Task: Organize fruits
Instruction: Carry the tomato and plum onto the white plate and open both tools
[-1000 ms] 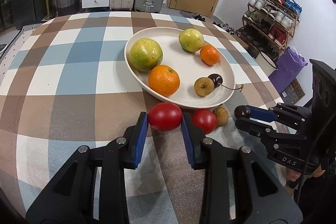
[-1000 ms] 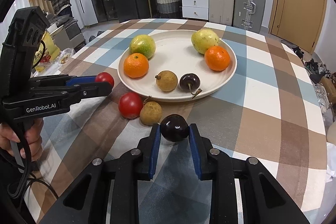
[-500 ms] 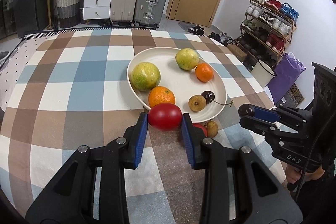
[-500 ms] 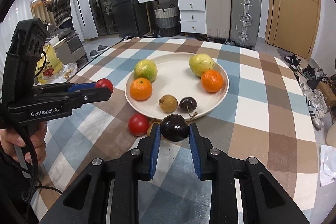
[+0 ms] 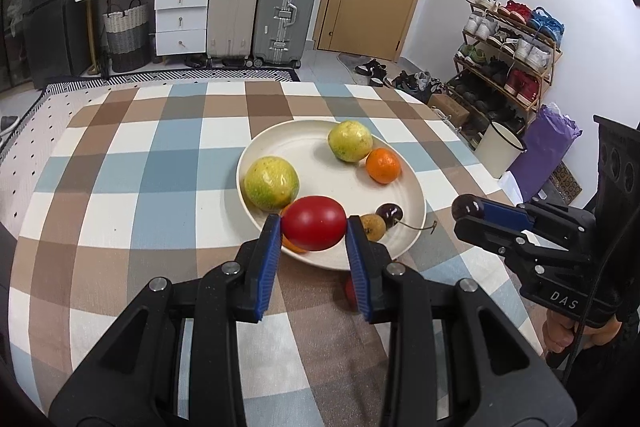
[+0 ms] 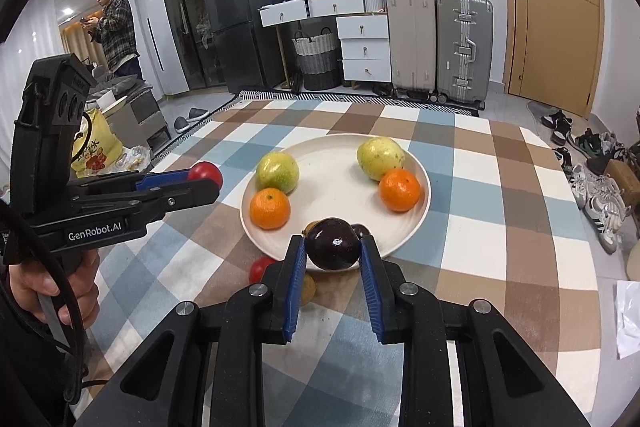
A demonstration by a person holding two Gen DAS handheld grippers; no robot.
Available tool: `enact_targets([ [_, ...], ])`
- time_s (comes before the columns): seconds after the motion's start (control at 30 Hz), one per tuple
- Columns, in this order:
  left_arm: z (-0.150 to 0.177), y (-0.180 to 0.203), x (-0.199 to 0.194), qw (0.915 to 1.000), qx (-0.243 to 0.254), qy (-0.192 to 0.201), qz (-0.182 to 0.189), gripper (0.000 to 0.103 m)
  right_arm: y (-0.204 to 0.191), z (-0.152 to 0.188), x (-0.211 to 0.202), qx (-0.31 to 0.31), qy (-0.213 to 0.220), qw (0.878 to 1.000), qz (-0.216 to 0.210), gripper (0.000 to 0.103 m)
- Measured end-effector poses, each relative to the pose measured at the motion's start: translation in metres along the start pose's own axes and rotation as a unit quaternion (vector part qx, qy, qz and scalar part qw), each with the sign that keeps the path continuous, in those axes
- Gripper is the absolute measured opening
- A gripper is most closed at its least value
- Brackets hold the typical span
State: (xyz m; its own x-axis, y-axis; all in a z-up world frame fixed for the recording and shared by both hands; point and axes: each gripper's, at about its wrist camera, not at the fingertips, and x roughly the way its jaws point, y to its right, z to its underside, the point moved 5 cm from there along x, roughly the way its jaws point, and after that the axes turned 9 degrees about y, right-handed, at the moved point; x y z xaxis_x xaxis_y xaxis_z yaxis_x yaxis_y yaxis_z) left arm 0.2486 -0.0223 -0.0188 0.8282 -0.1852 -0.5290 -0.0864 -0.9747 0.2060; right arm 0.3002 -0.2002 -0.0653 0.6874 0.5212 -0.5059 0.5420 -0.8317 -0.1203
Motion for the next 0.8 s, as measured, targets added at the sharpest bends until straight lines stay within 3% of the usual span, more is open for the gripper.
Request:
enact_targets([
  [0.8,-0.023,0.027,0.056,0.9994,0.031,-0.013,0.012,0.030,0.024,-0.016,0.034,0.020,-0.003,1.000,0.001,0.028],
])
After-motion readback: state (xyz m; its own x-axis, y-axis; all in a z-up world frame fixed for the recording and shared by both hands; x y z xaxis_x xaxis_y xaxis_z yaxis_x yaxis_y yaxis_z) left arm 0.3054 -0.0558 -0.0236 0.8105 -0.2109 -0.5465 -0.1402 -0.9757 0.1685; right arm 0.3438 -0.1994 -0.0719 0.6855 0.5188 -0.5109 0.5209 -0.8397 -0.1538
